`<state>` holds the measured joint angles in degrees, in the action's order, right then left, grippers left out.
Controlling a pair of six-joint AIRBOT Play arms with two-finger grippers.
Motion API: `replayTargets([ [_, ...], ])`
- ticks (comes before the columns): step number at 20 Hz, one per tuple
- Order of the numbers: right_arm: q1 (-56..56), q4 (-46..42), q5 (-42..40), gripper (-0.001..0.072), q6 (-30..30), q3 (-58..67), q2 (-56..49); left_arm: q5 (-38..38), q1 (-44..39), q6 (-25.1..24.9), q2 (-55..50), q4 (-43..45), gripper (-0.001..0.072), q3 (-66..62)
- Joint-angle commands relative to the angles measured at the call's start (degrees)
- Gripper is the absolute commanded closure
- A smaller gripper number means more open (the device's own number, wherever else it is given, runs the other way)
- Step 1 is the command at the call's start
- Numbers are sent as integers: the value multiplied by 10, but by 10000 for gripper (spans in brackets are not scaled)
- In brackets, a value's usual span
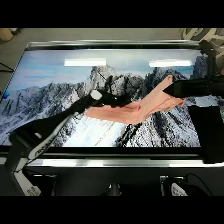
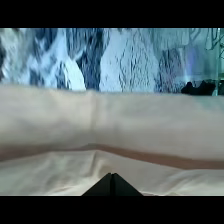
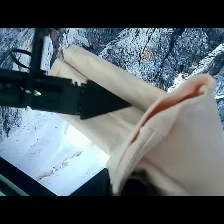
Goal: Fold the shirts.
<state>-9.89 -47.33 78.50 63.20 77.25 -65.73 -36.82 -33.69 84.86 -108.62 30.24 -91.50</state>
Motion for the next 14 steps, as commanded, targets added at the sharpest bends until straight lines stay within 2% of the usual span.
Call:
replayTargets([
  [1,77,22,-85,694,5,0,-62,-25,96,9,101,199,682,-2],
  [5,220,116,-252,692,-25,0,-183,-43,226,5,244,239,681,-2],
  [8,299,260,-310,690,-72,1,-289,-41,287,4,331,240,680,-2],
  [9,316,314,-311,624,-97,1,-320,-42,300,4,355,240,680,-2],
  [10,327,359,-317,357,-122,0,-342,-42,308,4,372,240,680,-2],
  [11,329,403,-325,-8,-157,0,-356,-44,314,4,388,241,680,-2],
  [12,325,422,-333,15,-180,0,-358,-49,317,4,399,244,680,-2],
  [14,294,413,-321,18,-184,0,-342,-73,318,4,414,267,680,-2],
])
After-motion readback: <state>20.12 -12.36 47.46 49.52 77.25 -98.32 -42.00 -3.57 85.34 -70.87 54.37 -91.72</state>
